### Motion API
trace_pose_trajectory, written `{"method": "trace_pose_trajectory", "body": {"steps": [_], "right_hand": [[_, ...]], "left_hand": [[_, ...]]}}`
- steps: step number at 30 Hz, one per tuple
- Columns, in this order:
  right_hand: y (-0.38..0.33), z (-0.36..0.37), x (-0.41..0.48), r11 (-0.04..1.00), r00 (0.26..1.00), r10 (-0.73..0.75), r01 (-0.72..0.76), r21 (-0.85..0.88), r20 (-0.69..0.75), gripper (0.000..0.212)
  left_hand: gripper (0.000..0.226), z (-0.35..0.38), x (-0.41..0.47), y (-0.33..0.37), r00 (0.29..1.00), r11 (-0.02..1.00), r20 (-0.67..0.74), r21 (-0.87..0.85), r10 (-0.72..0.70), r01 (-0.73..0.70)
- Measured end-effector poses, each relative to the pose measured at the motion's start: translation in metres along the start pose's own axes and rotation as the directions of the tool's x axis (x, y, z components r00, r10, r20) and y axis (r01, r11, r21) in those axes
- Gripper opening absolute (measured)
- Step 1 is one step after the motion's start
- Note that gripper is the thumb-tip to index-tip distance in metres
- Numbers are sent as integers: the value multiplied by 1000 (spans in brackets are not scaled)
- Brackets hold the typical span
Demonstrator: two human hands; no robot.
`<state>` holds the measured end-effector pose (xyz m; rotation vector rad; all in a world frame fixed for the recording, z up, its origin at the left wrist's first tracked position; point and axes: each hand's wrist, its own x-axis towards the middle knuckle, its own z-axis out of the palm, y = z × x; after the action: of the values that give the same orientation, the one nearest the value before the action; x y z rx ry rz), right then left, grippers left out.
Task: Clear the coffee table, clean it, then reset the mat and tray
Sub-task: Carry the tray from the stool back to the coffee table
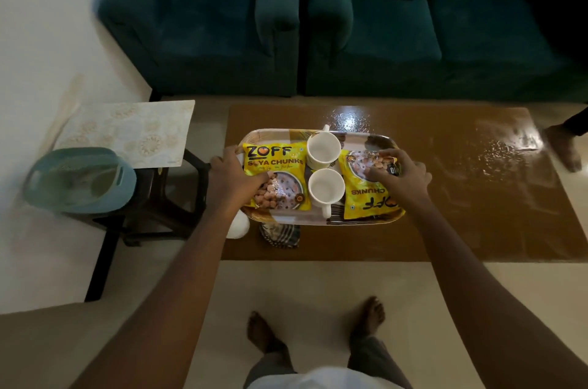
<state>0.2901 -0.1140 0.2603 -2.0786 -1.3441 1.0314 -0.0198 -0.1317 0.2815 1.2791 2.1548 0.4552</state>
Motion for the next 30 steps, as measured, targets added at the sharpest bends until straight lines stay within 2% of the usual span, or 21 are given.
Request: {"method": "trace_pose_trajectory", "body": {"steps": [5,12,24,30], "right_hand": [[41,-56,23,1000,999,5,-6,9,33,48],[98,-115,58,998,998,55,-55,-21,-3,57],[169,-122,125,984,984,167,-171,-47,-69,63],[179,-117,142,980,979,194,-196,-38,-61,66]], "left_hand": [[88,53,-26,46,999,999,-31,-24,-34,33],[89,128,-43,98,997,997,-26,-41,-73,71],[93,231,5,121,996,998,69,-19,-59,60],[92,251,20,121,995,997,77,-38,-71,74]]}}
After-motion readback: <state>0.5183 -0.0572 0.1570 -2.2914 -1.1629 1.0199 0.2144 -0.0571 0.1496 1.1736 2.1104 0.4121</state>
